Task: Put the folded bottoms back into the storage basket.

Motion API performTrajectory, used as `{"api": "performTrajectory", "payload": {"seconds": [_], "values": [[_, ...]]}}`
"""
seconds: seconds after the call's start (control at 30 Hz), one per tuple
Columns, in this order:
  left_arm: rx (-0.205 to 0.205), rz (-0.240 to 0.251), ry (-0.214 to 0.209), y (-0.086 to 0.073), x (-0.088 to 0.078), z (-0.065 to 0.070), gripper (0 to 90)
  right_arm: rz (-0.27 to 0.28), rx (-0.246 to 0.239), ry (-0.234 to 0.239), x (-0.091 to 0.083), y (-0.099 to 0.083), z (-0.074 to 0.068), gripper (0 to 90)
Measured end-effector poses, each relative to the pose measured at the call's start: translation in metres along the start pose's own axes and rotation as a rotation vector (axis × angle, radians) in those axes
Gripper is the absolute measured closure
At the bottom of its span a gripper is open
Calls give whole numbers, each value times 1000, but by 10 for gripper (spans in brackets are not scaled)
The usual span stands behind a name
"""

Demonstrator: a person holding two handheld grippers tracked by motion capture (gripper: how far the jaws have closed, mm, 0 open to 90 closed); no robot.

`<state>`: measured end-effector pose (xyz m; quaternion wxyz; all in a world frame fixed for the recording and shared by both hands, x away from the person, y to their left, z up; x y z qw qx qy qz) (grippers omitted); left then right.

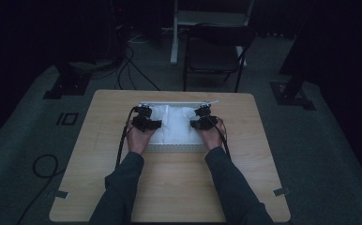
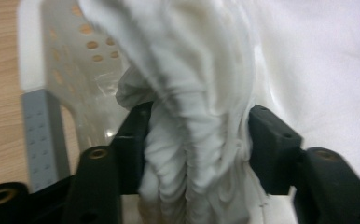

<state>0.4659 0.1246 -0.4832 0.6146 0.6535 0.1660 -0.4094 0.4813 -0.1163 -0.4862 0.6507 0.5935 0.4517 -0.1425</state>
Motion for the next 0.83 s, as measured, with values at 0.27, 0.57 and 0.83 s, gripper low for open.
{"api": "performTrajectory", "payload": {"seconds": [0.27,0.57,0.83], "values": [[-40,123,-31,3,-35,-15,328,121,-28,-75,-27,7,2,377],[-79,225,-47,-19,-64,-30,332,175,-43,-64,-54,2,10,366],[-123,258,3,-42,-73,-55,336,214,-8,-59,-67,-14,24,368]]}}
Point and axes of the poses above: each handheld gripper's, and its own axes: x roughly forward along the jaws, y roughly out of its top, z roughly to its right, the point moved 1 cm from there along x, roughly forward along the jaws, and after that the axes turned 1 degree about x, right-handed, at the moved point
